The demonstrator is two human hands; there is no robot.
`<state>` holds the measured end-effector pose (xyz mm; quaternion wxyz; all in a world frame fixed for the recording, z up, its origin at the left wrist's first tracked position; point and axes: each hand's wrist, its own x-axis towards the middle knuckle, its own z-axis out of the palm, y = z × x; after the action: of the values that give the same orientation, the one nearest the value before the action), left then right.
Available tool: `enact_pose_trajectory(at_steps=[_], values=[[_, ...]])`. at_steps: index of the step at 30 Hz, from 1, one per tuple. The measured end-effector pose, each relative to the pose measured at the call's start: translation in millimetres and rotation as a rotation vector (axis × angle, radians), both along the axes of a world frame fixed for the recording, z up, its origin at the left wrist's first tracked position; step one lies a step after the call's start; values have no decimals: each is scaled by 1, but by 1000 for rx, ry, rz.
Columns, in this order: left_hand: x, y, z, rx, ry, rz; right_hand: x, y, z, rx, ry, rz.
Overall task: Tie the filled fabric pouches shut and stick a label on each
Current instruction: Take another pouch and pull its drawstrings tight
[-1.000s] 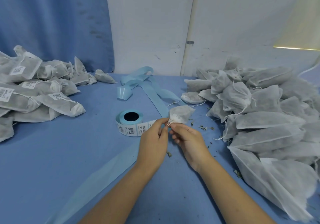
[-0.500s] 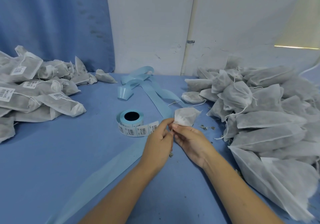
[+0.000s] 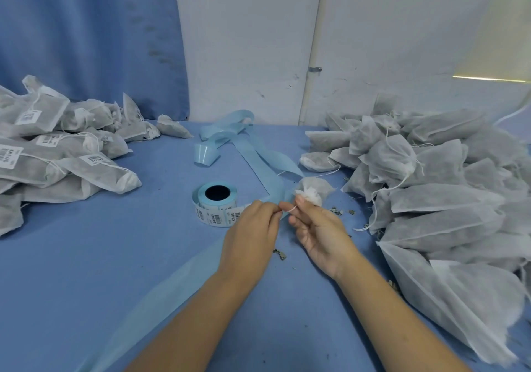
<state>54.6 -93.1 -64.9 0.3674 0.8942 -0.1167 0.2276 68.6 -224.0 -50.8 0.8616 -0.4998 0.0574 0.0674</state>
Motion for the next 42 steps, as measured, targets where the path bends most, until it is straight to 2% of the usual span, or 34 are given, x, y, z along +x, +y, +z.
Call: enact_pose_trajectory(at_steps=[4, 5, 12, 14, 19, 21, 25, 29, 31, 33, 35, 39, 42], values=[[1, 3, 2, 148, -65, 23, 1, 1, -1, -265, -47, -133], [1, 3, 2, 156, -77, 11, 2, 0, -1, -278, -55, -154], [3, -4, 5, 115, -147, -56, 3, 1, 4, 123, 59, -164], [4, -2, 1, 114, -149, -45, 3, 2, 2, 89, 46, -148], [4, 7, 2, 159, -188, 25, 3, 3, 1, -165, -92, -140], [2, 8, 4, 189, -208, 37, 2, 1, 1, -371, -155, -187], [1, 7, 8, 234, -274, 37, -1, -3, 0, -1001, -363, -273], [-3, 1, 11, 368, -370, -20, -3, -3, -2, -1550, -452, -286], [-4, -1, 11, 430, -410, -61, -5, -1, -2, -1692, -502, -301], [-3, -2, 9, 444, -410, -73, -7, 1, 0, -1729, -547, -319], [0, -4, 4, 373, -362, -114, -9, 2, -1, -1755, -583, -312], [7, -1, -5, 0, -162, -294, -14, 4, -5, -1691, -668, -312], [8, -1, -2, -258, -39, -296, -15, 7, -9, -1622, -669, -292]])
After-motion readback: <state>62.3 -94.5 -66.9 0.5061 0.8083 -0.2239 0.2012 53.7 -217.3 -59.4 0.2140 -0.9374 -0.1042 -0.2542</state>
